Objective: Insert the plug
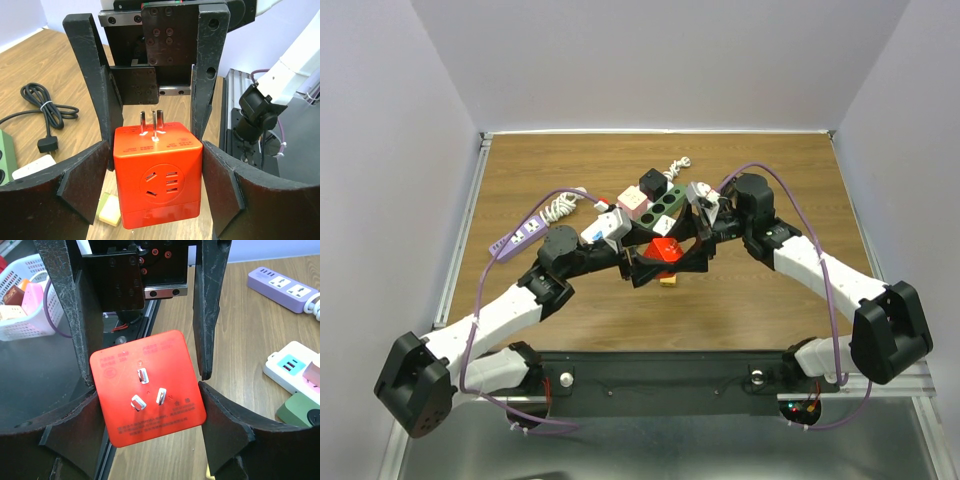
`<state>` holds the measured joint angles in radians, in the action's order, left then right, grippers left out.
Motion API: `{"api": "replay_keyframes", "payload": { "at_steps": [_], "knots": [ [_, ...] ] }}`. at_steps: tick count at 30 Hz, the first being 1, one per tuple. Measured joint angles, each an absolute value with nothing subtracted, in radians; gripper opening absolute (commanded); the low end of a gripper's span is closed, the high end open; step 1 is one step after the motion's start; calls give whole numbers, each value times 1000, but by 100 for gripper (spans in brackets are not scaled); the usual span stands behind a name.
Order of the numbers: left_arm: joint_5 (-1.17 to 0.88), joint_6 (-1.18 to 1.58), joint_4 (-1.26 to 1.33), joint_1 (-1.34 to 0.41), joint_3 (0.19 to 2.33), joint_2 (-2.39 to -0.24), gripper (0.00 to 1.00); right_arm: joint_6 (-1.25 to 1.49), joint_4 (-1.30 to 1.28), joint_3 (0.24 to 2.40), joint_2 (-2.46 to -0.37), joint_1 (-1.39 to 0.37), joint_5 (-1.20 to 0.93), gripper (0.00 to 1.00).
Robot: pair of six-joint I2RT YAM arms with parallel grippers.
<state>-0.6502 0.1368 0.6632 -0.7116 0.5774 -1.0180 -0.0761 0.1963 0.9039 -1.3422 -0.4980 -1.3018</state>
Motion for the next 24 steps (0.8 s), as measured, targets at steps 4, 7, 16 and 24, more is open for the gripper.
{"api": "replay_keyframes", "payload": {
  "at_steps": [4,7,16,24],
  "knots": [
    [-666,141,680,-711,579,-1042,79,-86,182,904,-1342,-496,-1301,0],
    [-677,146,698,-711,579,-1055,74,-91,171,904,-1342,-491,-1301,0],
    [-697,169,725,-704,578,-1072,0,-94,162,904,-1341,-487,-1291,10],
    [-682,208,793,-700,543,-1073,0,-91,155,904,-1338,-488,-1228,71]
  ]
}}
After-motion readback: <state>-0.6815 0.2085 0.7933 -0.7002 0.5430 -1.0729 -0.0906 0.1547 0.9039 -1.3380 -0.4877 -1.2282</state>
